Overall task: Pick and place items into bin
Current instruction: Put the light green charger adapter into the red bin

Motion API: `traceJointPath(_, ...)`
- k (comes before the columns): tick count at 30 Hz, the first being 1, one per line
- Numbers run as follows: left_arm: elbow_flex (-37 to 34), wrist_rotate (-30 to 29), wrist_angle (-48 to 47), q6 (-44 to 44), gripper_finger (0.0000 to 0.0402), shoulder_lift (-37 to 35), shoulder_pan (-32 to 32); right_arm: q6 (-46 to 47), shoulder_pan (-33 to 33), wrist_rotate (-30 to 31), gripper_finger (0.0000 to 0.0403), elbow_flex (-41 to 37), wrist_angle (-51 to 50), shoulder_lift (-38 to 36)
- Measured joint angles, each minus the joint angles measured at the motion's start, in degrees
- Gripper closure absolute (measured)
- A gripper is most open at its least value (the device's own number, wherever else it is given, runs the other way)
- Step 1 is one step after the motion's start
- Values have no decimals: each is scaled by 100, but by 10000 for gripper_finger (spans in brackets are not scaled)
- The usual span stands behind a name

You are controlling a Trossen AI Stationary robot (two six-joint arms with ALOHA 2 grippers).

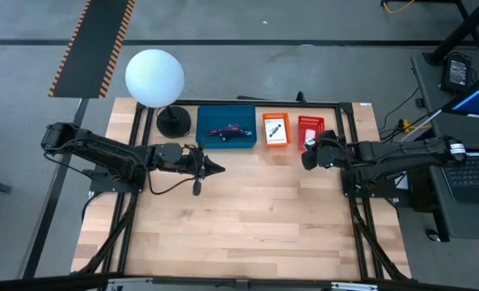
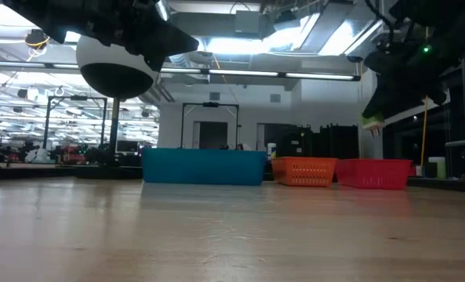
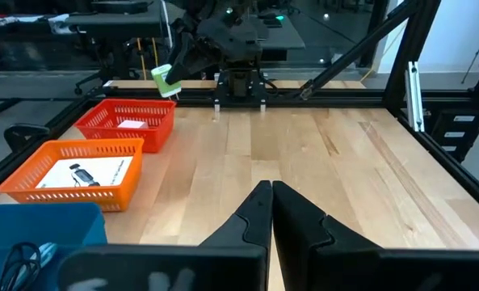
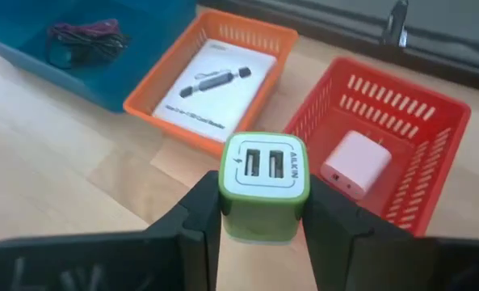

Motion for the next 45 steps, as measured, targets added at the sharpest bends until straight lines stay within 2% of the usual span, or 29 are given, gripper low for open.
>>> traceJointPath(7, 0, 0, 0, 165, 396, 0, 0, -308, -623, -613, 292, 137, -61, 0)
traceJointPath(15, 0, 0, 43, 336, 397, 0, 0, -1013, -1320, -1484, 292, 720, -398, 2)
traceJointPath(21, 0, 0, 90, 350, 396, 0, 0, -1322, -1841, -1520, 292, 1216, -1007, 2)
traceJointPath(30, 0, 0, 90, 352, 395, 0, 0, -1586, -2405, -2056, 292, 1261, -1023, 192)
traceJointPath(45, 0, 0, 90, 350, 398, 0, 0, -1837, -2642, -2058, 292, 1261, -789, 1557)
